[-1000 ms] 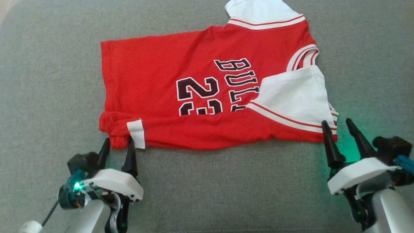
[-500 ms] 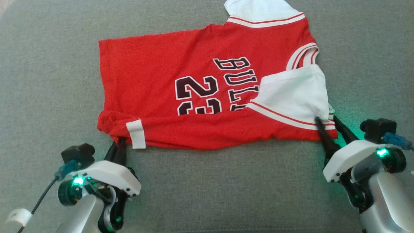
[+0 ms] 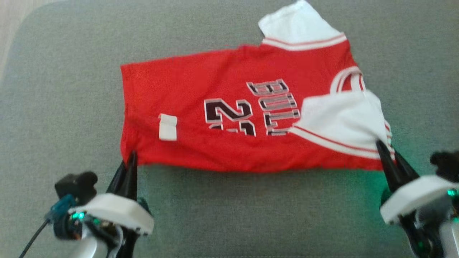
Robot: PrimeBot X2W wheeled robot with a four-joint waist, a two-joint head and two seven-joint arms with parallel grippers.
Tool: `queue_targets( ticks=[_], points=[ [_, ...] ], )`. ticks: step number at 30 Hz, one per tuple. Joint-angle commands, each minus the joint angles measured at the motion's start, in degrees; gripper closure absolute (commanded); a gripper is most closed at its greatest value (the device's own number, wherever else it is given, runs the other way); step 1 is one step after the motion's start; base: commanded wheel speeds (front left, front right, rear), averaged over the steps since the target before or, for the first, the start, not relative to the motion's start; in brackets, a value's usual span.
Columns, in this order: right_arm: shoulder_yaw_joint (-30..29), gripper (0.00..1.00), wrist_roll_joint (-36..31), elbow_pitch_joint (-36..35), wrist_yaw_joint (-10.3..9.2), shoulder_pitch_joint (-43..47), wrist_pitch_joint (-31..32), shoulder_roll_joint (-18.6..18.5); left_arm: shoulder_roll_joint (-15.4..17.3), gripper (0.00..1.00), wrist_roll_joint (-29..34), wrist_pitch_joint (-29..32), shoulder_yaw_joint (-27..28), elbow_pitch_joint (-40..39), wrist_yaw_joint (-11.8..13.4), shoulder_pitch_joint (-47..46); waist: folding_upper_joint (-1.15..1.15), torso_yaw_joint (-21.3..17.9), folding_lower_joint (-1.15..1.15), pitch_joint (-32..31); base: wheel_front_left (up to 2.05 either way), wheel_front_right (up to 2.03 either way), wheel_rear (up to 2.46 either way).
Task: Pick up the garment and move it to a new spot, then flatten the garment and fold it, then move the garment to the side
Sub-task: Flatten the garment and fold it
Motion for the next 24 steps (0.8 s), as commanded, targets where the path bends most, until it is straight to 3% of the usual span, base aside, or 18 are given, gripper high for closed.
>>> queue_targets(
  ticks=[1,5,9,13,14,15,16,20,21,24],
  points=[
    [-0.05,1.0,-0.34,-3.58,-0.04,1.98,1.16,0.15,2.13,1.0,-0.04,1.05,2.66,-2.59,0.72,0.69,0.0,-0.04,0.0,-0.42,0.0,0.0,0.0],
    [-2.06,1.0,-1.1,-9.16,-0.04,9.01,5.78,3.23,3.74,1.0,-1.92,3.75,3.41,-4.88,2.18,5.25,0.0,-0.74,0.0,-1.31,0.0,0.0,0.0],
    [-1.76,1.0,-0.83,-10.36,-0.04,14.02,8.23,5.58,3.37,1.0,-4.88,4.49,4.03,-3.77,2.23,9.5,0.0,-1.44,0.0,-2.06,0.0,0.0,0.0],
    [-0.55,1.0,0.2,-7.41,-0.04,15.93,8.31,6.79,1.86,1.0,-7.52,3.48,4.11,0.75,0.14,11.53,0.0,-1.71,0.0,-2.69,0.0,0.0,0.0],
    [-0.23,0.91,0.14,-6.2,-0.04,15.95,8.11,6.89,1.48,1.0,-7.68,2.77,3.93,2.04,-0.79,11.36,0.0,-1.65,0.0,-2.81,0.0,0.0,0.0],
    [-0.05,0.32,0.12,-5.16,-0.04,15.74,7.57,6.98,1.28,0.13,-7.34,2.22,3.58,3.56,-1.22,11.1,0.0,-1.58,0.0,-2.97,0.0,0.0,0.0],
    [0.25,0.32,0.52,-4.23,-0.04,15.3,7.02,7.1,1.2,0.0,-6.64,1.85,3.05,4.97,-1.31,10.81,0.0,-1.64,0.0,-3.12,0.0,0.0,0.0],
    [0.87,0.32,-0.29,-2.82,-0.04,13.63,2.24,6.53,0.03,0.0,-2.67,-2.73,2.84,6.87,0.79,8.6,0.0,-1.42,0.0,-3.64,0.0,0.0,0.0],
    [-0.25,0.0,-1.03,-3.4,-0.04,13.02,-0.66,6.61,0.19,0.0,-0.76,-4.39,2.83,6.73,1.86,7.96,0.0,-1.41,0.0,-3.72,0.0,0.0,0.0],
    [-1.86,0.0,-2.16,-4.86,-0.04,9.46,-3.85,6.32,0.3,0.0,3.24,-8.98,3.4,5.44,4.16,6.22,0.0,-1.28,0.0,-4.02,0.0,0.0,0.0]
  ],
)
